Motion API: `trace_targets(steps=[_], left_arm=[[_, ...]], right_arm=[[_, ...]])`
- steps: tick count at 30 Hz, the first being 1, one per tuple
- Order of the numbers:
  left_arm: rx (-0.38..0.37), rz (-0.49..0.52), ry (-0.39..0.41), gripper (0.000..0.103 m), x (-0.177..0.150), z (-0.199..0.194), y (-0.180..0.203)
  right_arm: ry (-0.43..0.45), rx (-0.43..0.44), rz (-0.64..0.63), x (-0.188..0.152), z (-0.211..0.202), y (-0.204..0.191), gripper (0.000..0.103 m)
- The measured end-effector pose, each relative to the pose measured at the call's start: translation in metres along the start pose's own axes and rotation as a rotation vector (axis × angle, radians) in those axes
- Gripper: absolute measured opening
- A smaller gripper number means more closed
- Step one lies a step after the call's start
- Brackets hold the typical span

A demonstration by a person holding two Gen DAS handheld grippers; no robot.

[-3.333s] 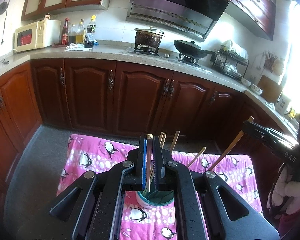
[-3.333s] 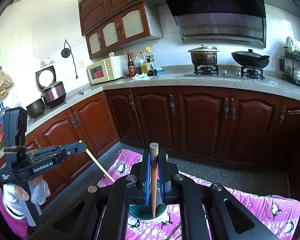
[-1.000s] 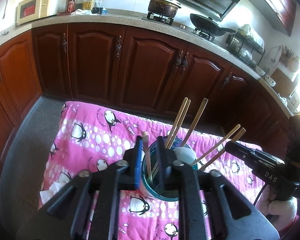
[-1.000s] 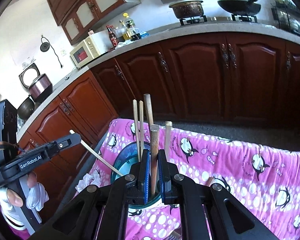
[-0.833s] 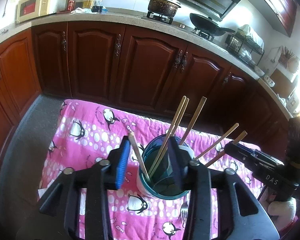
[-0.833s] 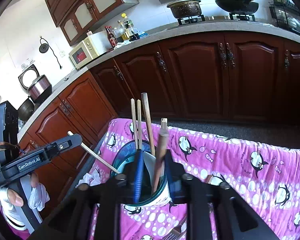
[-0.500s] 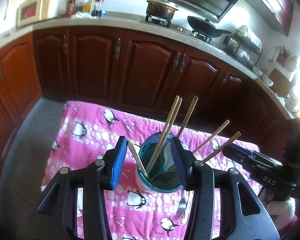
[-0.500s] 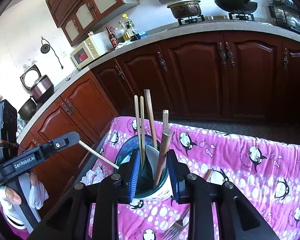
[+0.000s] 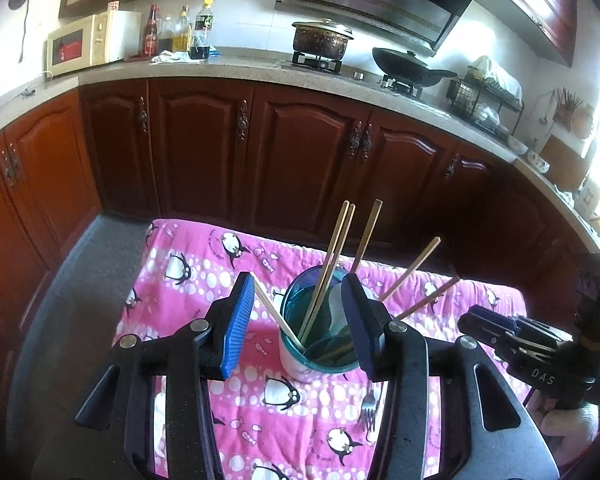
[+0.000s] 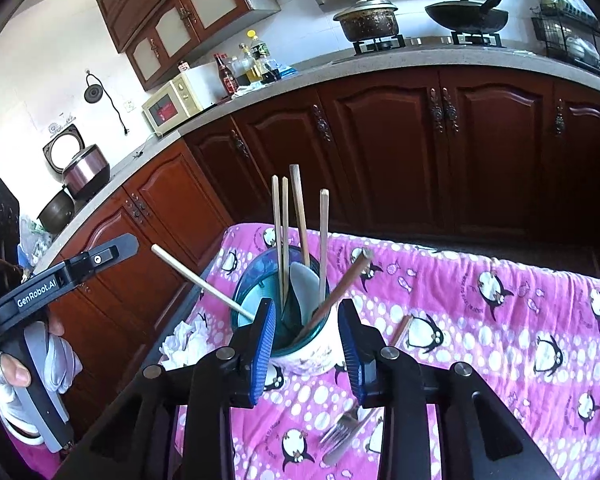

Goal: Organize utensils
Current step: 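Move both grippers back down to the metal fork and spoon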

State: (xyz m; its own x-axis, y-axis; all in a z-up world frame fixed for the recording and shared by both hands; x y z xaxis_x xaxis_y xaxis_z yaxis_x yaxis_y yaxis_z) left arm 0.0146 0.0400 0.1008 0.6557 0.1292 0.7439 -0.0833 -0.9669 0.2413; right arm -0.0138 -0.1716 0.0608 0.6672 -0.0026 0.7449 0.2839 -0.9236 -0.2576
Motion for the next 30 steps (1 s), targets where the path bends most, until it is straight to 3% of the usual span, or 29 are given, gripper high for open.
trace_targets(steps=[8,14,22,30], left_arm=[[-0.009,0.024,0.016,0.045,-0.017,-0.016,0.01],[-0.047,0.045,-0.007,0.045,-0.035,-0.022,0.02],[-0.099,0.103,-0.104,0.045,-0.085,0.002,0.044],[-0.118,0.111,-0.234,0.045,-0.136,0.052,0.053]], right_arm=[[0.0,-0.019,0.005,-0.023,-0.021,0.009,0.033],[-0.048,-0.045,0.036,-0.052,-0.016,0.032,0.034],[-0.145,-0.071,0.132,-0.1,0.03,0.078,0.034],[-0.191,-0.055,0.156,-0.11,0.091,0.103,0.03]])
Point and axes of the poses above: each gripper's, at about its wrist camera, not at the fingertips, and z roughly the way its jaws point, y to its right, x to its top, the point moved 2 cm from there along z, roughly the way its jaws point, and after that the axes turned 4 degrees about -z, right-handed, at the moved point
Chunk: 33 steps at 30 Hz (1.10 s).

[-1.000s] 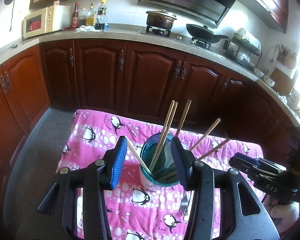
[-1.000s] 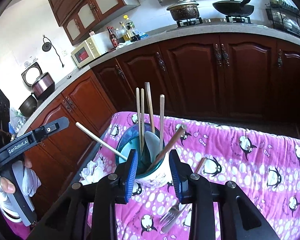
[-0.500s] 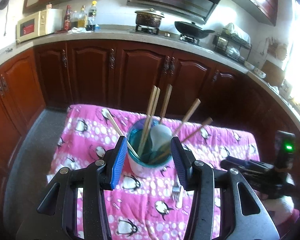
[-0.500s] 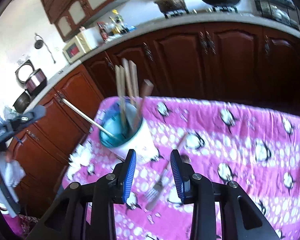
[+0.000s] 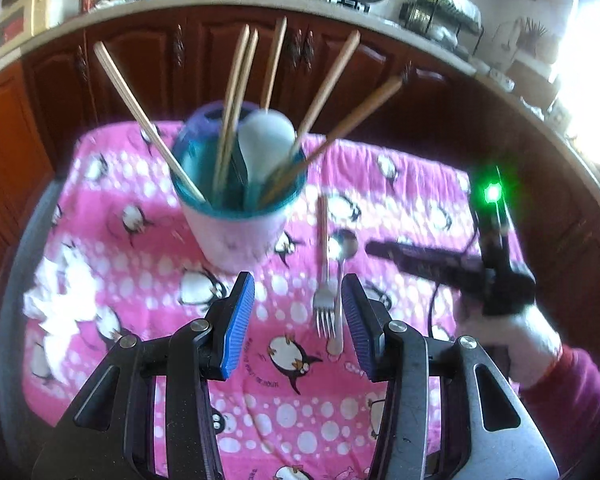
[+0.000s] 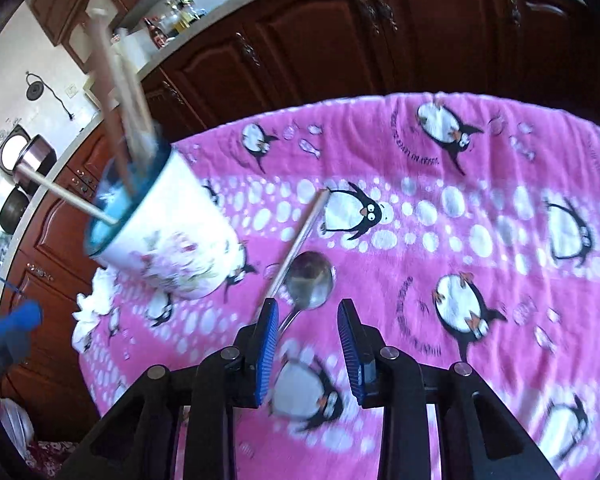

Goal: Organize utensils
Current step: 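Move both grippers back down to the metal fork and spoon, then grasp the metal fork with the left gripper while the right gripper grasps the metal spoon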

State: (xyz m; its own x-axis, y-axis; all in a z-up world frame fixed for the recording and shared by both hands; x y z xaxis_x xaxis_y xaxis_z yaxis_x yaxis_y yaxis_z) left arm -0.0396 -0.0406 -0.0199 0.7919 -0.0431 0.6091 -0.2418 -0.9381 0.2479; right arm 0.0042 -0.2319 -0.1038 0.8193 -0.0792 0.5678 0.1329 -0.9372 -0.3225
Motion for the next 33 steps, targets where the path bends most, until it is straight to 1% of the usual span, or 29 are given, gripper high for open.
trace_targets(steps=[5,6,7,8,10,13,15,18,21,22,26,27,29,31,32,33], left_arm=[[-0.006,-0.008,-0.036,0.045,-0.004,0.026,0.0],[-0.005,-0.006,-0.041,0.045,-0.006,0.03,-0.001],[-0.004,-0.006,-0.051,0.045,-0.006,0.036,0.0],[-0.004,-0.008,-0.06,0.045,-0.007,0.041,0.0],[-0.005,-0.011,-0.08,0.045,-0.007,0.052,0.0],[-0.014,-0.014,-0.108,0.045,-0.01,0.069,0.002],[-0.026,-0.013,-0.122,0.045,-0.01,0.079,0.005],[-0.028,-0.014,-0.136,0.045,-0.011,0.095,0.01],[-0.031,-0.02,-0.157,0.045,-0.011,0.112,0.014],[-0.029,-0.018,-0.163,0.045,-0.011,0.116,0.016],[-0.032,-0.015,-0.181,0.044,-0.01,0.135,0.024],[-0.032,-0.024,-0.191,0.043,-0.009,0.14,0.024],[-0.028,-0.04,-0.209,0.033,-0.008,0.15,0.024],[0.001,-0.043,-0.203,0.017,-0.007,0.156,0.026],[0.005,-0.044,-0.202,0.012,-0.006,0.155,0.027],[-0.006,-0.054,-0.211,0.012,-0.007,0.154,0.027]], right_arm=[[0.004,0.033,0.001,0.013,0.026,0.008,0.03],[0.001,0.042,0.004,0.014,0.031,0.009,0.029],[-0.006,0.044,0.01,0.016,0.037,0.011,0.024],[-0.015,0.05,0.018,0.016,0.041,0.014,0.022],[-0.016,0.081,0.041,0.016,0.047,0.017,0.008],[-0.013,0.116,0.049,0.013,0.047,0.022,0.004],[-0.005,0.135,0.061,0.011,0.042,0.025,0.002],[0.031,0.17,0.101,0.006,0.025,0.036,0.002],[0.042,0.181,0.147,-0.001,0.008,0.052,0.002],[0.047,0.184,0.155,-0.003,0.002,0.056,0.002],[0.046,0.146,0.172,-0.018,-0.024,0.08,0.002],[0.043,0.136,0.176,-0.02,-0.028,0.086,0.002],[0.037,0.12,0.198,-0.027,-0.037,0.101,0.002],[0.035,0.12,0.23,-0.034,-0.042,0.112,0.002],[0.034,0.119,0.24,-0.038,-0.044,0.116,0.002],[0.034,0.12,0.247,-0.04,-0.046,0.118,0.002]])
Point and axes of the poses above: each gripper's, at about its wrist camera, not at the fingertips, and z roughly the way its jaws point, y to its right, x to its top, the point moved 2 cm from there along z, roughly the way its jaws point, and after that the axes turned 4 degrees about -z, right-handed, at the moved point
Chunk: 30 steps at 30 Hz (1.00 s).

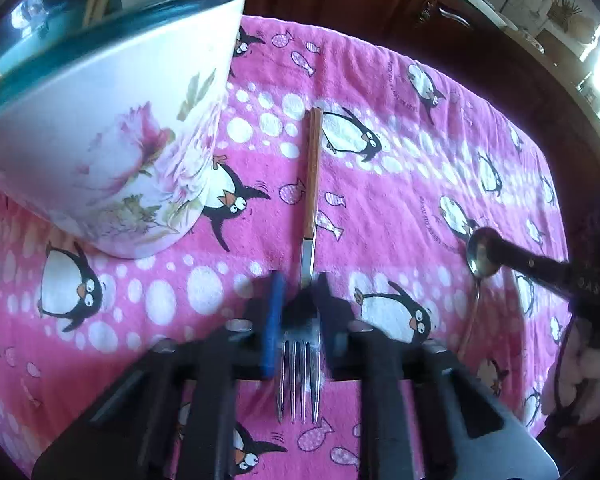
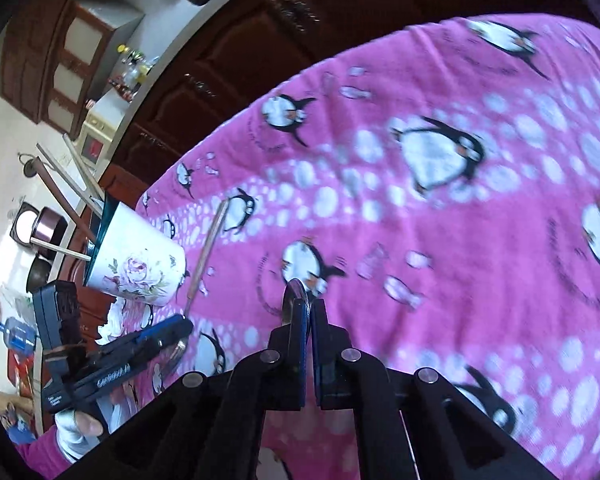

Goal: Organize utensils
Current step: 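Grasp the metal fork with the left gripper while the right gripper grasps the metal spoon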

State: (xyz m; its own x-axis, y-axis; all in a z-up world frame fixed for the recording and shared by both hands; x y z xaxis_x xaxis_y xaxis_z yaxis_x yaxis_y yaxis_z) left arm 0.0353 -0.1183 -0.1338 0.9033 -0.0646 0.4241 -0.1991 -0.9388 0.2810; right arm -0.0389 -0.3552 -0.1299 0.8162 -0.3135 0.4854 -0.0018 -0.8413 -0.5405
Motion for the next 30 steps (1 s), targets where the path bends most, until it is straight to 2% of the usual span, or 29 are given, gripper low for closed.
trace_targets(steps=[4,8,13,16,18,22,26,30], left_arm=[[-0.022,0.002,-0.018,0.006,-0.013,-0.014,-0.005],[-0.032,0.025,-0.06,0.006,-0.048,-0.039,-0.015],[-0.016,0.058,-0.122,0.006,-0.098,-0.065,-0.022],[-0.008,0.099,-0.129,0.006,-0.11,-0.075,-0.019],[-0.02,0.109,-0.118,0.008,-0.106,-0.08,-0.018],[-0.047,0.104,-0.062,0.028,-0.077,-0.087,-0.019],[-0.045,0.13,-0.031,0.03,-0.044,-0.075,-0.014],[-0.035,0.17,-0.073,0.031,-0.023,-0.047,-0.004]], right_arm=[[-0.015,0.035,0.018,-0.009,-0.003,0.004,0.002],[-0.051,0.081,0.011,-0.017,0.0,-0.004,0.002],[-0.146,0.123,-0.093,-0.026,0.011,-0.029,0.002],[-0.199,0.12,-0.168,-0.03,0.02,-0.045,0.002],[-0.208,0.089,-0.194,-0.029,0.025,-0.05,0.002],[-0.21,0.085,-0.208,-0.026,0.034,-0.058,0.004],[-0.204,0.073,-0.218,-0.029,0.035,-0.059,0.011],[-0.195,0.072,-0.194,-0.028,0.032,-0.051,0.011]])
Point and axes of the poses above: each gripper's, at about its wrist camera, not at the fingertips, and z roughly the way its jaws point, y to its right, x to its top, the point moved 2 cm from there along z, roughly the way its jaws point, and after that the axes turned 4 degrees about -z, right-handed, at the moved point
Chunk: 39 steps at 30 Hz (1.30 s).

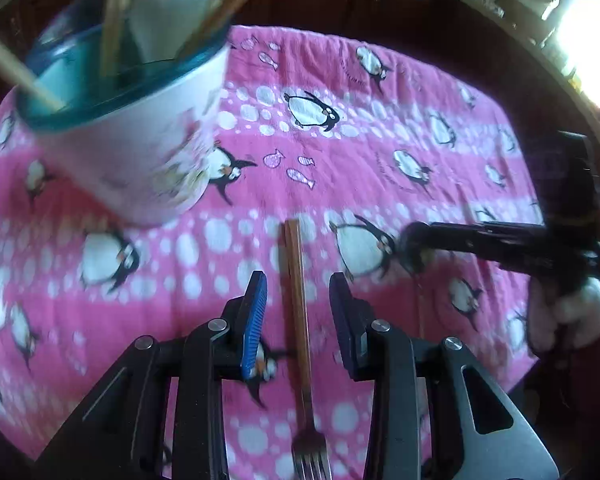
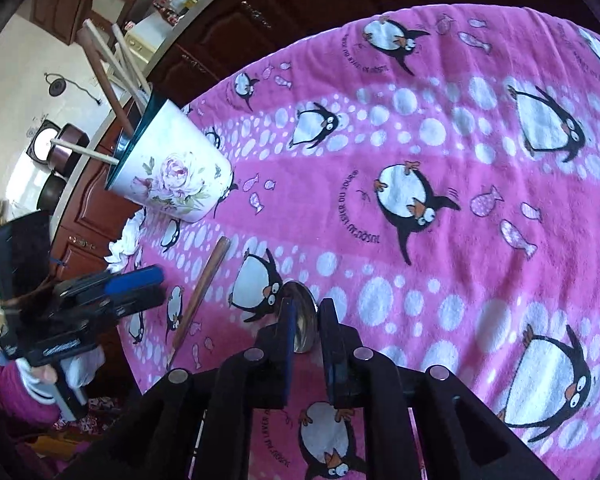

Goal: Organize utensils
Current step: 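Grasp the metal fork with the left gripper while the right gripper grasps the metal spoon, then lift the fork and spoon with both grippers over the holder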

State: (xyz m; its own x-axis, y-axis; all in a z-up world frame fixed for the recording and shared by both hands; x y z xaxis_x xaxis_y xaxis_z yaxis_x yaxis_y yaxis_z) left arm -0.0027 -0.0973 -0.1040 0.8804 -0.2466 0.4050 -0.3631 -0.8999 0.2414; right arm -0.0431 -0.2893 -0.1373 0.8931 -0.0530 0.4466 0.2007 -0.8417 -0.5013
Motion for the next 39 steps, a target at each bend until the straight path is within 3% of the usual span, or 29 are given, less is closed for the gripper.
trace_targets(steps=[9,11,13,15,19,24,29,30,31,32,35,39], left_arm=[[0.093,0.083,-0.096,0.031,0.024,0.047,0.005],[0.111,0.101,-0.085,0.03,0.025,0.049,0.009],[0.125,0.121,-0.077,0.011,0.025,0.051,0.011],[0.109,0.115,-0.07,0.011,0.026,0.049,0.013],[0.052,0.059,-0.021,0.01,0.025,0.022,0.008],[0.018,0.013,0.077,0.01,0.022,-0.021,0.003],[0.01,-0.004,0.129,0.01,0.01,-0.05,-0.002],[0.007,-0.009,0.136,0.01,0.009,-0.053,0.0],[0.004,-0.014,0.142,0.01,0.007,-0.06,-0.002],[0.004,-0.015,0.149,0.01,0.006,-0.064,-0.004],[0.009,-0.03,0.16,0.01,0.002,-0.072,-0.008],[0.006,-0.042,0.173,0.01,-0.002,-0.081,-0.008]], right_arm=[[-0.028,0.009,0.0,0.001,0.005,0.003,0.011],[-0.035,0.018,-0.001,0.002,0.01,0.002,0.011],[-0.032,0.017,-0.004,0.002,0.013,0.0,0.011],[-0.022,-0.006,-0.012,0.002,0.013,-0.003,0.005],[0.027,-0.08,-0.079,0.004,-0.001,-0.02,0.003],[0.103,-0.091,-0.13,0.009,-0.028,-0.041,0.002],[0.099,-0.11,-0.161,0.012,-0.029,-0.047,0.003],[0.098,-0.111,-0.159,0.013,-0.027,-0.045,0.009],[0.088,-0.142,-0.159,0.011,-0.024,-0.04,0.024],[0.08,-0.169,-0.156,0.01,-0.02,-0.037,0.029],[0.043,-0.156,-0.115,0.005,-0.009,-0.022,0.03],[-0.004,-0.163,-0.089,-0.003,0.011,-0.013,0.007]])
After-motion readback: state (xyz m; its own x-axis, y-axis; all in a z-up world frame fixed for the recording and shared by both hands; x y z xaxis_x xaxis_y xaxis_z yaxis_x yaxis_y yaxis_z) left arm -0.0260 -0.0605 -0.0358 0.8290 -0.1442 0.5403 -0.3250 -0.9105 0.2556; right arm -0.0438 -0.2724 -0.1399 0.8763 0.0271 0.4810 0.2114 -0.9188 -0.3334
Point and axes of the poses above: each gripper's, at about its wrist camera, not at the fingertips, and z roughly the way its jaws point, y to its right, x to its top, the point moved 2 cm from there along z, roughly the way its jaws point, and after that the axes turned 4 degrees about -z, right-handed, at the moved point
